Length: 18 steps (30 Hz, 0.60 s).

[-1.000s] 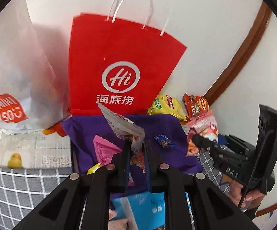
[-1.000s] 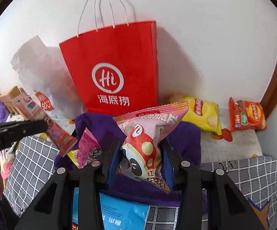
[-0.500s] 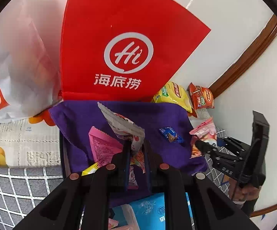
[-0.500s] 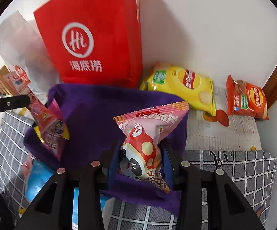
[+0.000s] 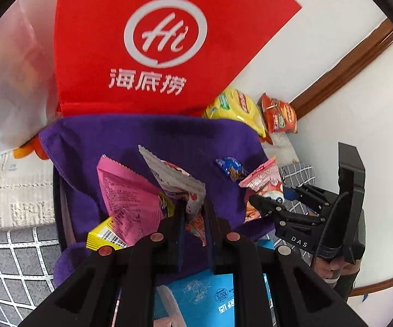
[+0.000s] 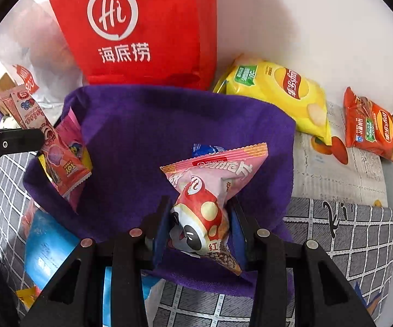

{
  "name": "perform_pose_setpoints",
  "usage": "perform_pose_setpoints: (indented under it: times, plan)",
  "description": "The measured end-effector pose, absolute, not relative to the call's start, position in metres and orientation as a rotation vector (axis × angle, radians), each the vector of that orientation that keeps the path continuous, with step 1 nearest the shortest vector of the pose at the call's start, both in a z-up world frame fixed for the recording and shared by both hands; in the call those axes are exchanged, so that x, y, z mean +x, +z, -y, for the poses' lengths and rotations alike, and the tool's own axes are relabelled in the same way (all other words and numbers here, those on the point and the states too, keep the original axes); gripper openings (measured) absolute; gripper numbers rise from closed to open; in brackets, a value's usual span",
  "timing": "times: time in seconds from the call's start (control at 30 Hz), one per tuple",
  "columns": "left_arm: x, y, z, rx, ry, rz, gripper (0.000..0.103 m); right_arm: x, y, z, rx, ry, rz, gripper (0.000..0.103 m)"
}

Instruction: Organize snacks

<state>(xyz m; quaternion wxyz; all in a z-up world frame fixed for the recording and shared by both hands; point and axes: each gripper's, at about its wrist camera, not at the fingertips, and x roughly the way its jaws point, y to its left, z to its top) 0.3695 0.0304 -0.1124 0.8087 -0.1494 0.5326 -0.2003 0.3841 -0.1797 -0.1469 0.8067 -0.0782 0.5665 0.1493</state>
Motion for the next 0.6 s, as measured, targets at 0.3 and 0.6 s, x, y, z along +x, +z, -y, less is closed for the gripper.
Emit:
perform_pose_setpoints:
  times: [0.3, 0.6]
  plan:
    - [0.374, -0.129, -0.019, -0.328, -0.444, -1.198, 0.014, 0.385, -0.151, 0.178, -0.170, 0.318, -1.216, 0.043]
    - [0.379, -0.140, -0.011, -0.333, -0.442, -1.219, 0.014, 0.384, -0.133, 0.175, -0.193, 0.307, -1.164, 0.068]
